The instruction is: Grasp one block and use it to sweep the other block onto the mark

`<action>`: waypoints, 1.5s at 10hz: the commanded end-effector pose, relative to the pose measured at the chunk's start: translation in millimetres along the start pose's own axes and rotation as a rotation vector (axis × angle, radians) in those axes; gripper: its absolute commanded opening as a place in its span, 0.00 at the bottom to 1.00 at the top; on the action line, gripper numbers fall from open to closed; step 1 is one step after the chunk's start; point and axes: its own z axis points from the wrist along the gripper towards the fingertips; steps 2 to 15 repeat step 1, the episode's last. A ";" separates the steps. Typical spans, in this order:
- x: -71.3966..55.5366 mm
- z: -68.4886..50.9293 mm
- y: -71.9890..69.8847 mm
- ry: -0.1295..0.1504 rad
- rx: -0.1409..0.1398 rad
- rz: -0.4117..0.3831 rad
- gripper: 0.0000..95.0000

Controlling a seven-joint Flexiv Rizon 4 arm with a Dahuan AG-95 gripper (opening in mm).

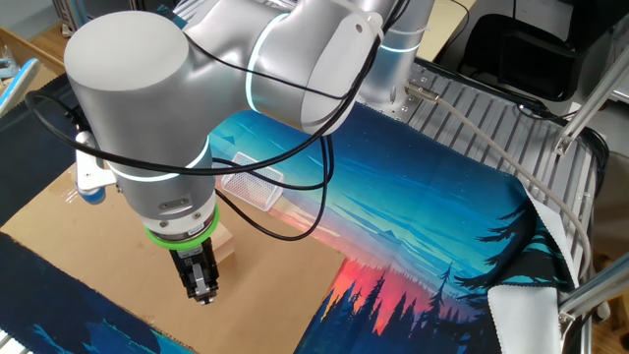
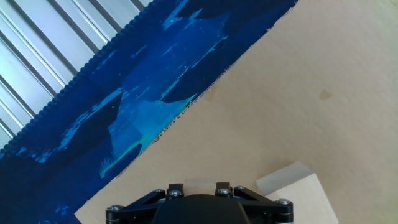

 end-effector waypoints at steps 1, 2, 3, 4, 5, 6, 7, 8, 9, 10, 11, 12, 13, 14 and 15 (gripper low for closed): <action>0.3 -0.1 0.0 0.001 0.000 0.000 0.20; 0.3 -0.1 0.0 0.001 0.000 0.000 0.20; 0.3 -0.1 0.0 0.001 0.000 0.000 0.20; 0.3 -0.1 0.0 0.001 0.000 0.000 0.20; 0.3 -0.1 0.0 0.001 0.000 0.000 0.20; 0.3 -0.1 0.0 0.001 0.000 0.000 0.20; 0.3 -0.1 0.0 0.001 0.000 0.000 0.20; 0.3 -0.1 0.0 0.001 0.000 0.000 0.20; 0.3 -0.1 0.0 0.001 0.000 0.000 0.20; 0.3 -0.1 0.0 0.001 0.000 0.000 0.20; 0.3 -0.1 0.0 0.001 0.000 0.000 0.20; 0.3 -0.1 0.0 0.001 0.000 0.000 0.20; 0.3 -0.1 0.0 0.001 0.000 0.000 0.20; 0.3 -0.1 0.0 0.001 0.000 0.000 0.20; 0.3 -0.1 0.0 0.001 0.000 0.000 0.20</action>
